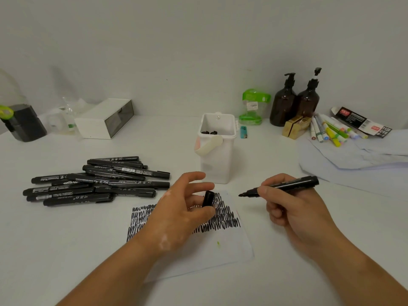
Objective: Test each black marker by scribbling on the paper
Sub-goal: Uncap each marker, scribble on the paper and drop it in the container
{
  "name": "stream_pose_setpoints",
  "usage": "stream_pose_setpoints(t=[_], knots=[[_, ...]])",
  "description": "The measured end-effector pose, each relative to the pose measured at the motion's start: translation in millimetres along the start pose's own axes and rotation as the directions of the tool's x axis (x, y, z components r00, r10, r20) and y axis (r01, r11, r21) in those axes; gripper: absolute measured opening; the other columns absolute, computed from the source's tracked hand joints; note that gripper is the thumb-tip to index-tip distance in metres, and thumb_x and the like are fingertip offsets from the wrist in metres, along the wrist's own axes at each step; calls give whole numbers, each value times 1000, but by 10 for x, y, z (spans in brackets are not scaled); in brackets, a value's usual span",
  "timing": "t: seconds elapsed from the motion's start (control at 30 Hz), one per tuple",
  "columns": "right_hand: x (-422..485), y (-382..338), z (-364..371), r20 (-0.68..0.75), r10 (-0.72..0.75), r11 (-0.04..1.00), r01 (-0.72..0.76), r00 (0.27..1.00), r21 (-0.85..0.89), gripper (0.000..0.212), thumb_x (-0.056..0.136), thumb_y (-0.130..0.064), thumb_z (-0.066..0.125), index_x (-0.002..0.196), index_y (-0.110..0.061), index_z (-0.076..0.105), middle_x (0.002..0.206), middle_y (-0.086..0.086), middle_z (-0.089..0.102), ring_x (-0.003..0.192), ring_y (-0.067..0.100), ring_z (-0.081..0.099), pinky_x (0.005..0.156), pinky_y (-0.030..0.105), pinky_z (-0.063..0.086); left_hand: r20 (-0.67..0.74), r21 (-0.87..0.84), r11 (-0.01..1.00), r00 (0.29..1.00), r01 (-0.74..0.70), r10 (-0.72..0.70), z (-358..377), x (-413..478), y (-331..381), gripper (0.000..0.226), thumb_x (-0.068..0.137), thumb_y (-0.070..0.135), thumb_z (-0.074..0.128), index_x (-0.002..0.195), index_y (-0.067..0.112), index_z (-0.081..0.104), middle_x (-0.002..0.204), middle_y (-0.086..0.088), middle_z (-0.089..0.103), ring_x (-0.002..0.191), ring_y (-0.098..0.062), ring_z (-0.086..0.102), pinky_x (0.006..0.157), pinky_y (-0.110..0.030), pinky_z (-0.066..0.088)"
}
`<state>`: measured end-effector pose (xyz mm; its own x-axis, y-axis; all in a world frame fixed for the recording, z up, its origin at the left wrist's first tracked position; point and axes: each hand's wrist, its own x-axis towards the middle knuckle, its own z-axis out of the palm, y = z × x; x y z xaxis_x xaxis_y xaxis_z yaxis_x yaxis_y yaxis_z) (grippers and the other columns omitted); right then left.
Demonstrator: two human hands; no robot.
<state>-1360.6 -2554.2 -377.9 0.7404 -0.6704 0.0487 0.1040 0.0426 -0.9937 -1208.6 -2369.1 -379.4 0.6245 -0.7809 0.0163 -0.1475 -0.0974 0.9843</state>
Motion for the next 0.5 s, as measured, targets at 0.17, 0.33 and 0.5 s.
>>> stream_pose_setpoints(t=[0.17,0.33,0.5], knots=[[-20,-45,19,40,3,993,-7,999,121,11,72,-11,76,83,-11,75,60,7,52,51,16,46,42,25,35,-26,7,1000,1000,14,-13,-34,29,-19,29,80,5,80,103,22,76,93,2,78,89,-13,74,81,-20,56],[-44,-83,30,81,33,971,-50,996,232,13,70,-24,69,76,-12,70,59,12,56,50,20,49,42,28,40,18,74,996,999,-52,51,-18,22,-33,25,88,12,74,106,28,75,99,9,77,96,-9,71,85,-20,54],[-81,-103,52,87,-27,985,12,996,173,7,76,-21,71,73,-15,70,62,14,62,49,20,53,42,26,43,70,181,977,992,-112,100,-24,17,-50,27,90,22,72,109,42,72,100,16,75,95,-2,68,87,-17,52]])
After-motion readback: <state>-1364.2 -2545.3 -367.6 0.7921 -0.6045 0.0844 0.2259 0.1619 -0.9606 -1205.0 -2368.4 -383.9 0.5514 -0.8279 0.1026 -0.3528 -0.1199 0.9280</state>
